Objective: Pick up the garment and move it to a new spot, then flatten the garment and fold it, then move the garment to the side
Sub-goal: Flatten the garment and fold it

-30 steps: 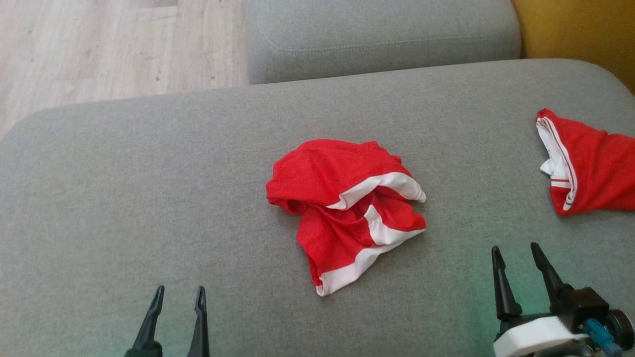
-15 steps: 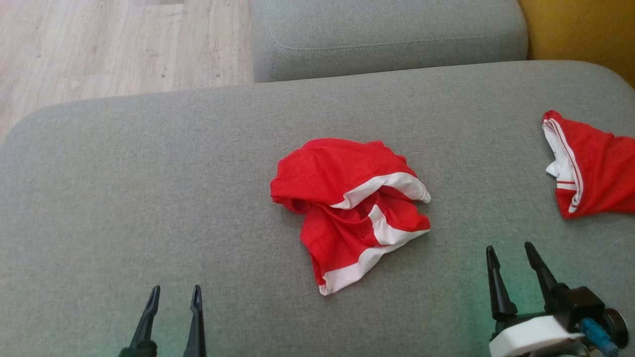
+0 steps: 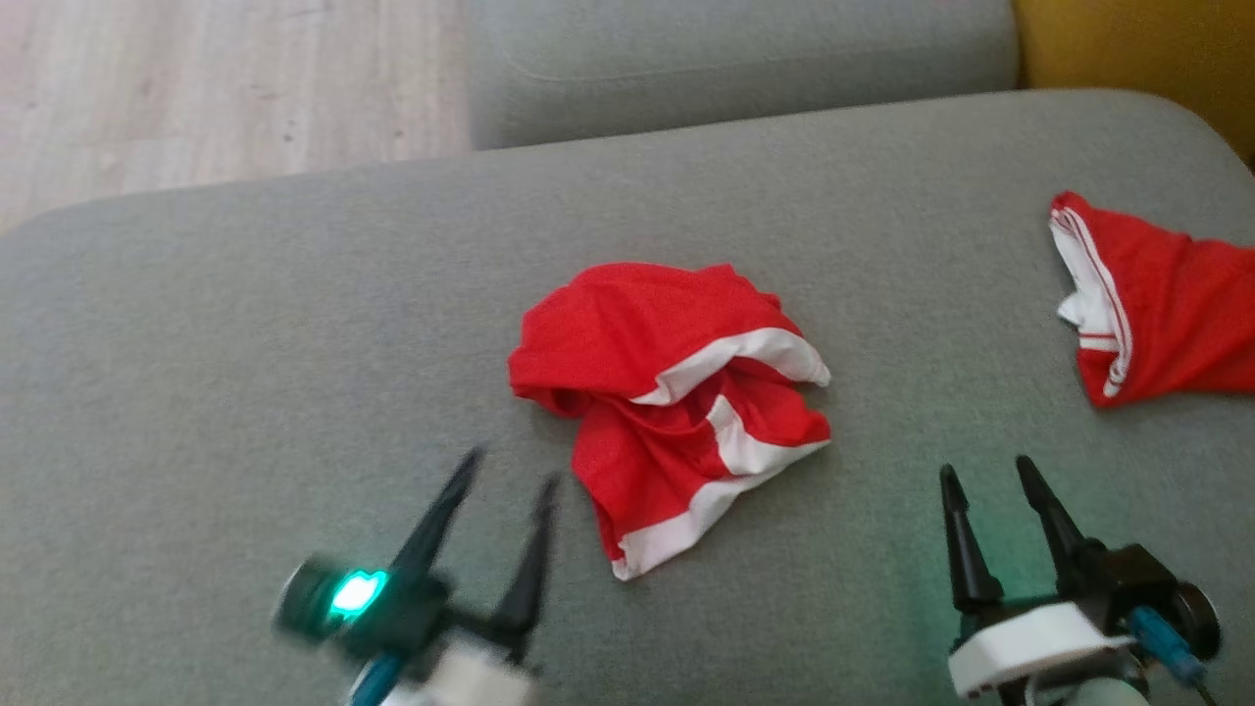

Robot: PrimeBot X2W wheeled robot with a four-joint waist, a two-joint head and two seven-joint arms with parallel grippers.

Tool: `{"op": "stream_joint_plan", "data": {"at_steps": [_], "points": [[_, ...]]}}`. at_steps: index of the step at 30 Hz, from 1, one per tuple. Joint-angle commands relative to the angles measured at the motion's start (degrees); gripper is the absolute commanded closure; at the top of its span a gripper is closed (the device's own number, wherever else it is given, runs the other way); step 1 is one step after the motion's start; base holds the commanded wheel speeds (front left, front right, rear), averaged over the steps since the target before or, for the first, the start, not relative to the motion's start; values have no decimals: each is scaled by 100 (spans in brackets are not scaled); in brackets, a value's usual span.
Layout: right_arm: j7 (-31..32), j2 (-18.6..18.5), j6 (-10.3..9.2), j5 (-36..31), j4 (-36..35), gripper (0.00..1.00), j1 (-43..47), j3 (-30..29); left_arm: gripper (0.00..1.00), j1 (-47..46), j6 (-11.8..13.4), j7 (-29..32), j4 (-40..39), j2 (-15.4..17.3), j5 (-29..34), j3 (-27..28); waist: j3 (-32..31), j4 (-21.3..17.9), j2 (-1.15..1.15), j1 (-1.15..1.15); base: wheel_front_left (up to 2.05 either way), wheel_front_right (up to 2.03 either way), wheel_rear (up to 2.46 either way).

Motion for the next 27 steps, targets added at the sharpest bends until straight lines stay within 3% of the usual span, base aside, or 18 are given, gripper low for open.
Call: {"op": "stream_joint_plan", "data": {"at_steps": [1, 6, 12, 22, 27], "points": [[-79, -31, -4, 22, -136, 0, -274, 185, 0, -485, -43, -40, -101, -73, 32, 12, 55, -84, 0, 0, 0, 0, 0], [-79, -30, -4, 74, -144, 0, -417, 327, 0, -1481, -222, 518, 294, -99, -195, -937, 196, -369, 0, 0, 0, 0, 0], [-79, -30, -4, 189, -169, 0, -609, 520, 0, -2349, -240, 1186, 939, -102, -999, -1746, 394, -780, 0, 0, 0, 0, 0], [-79, -30, -4, 240, -164, 0, -672, 629, 0, -3218, 145, 1755, 2185, -103, -1536, -2174, 528, -1097, 0, 0, 0, 0, 0], [-79, -30, -4, 240, -131, 0, -693, 663, 0, -3411, 186, 1890, 2553, -103, -1856, -2247, 530, -1147, 0, 0, 0, 0, 0]]}}
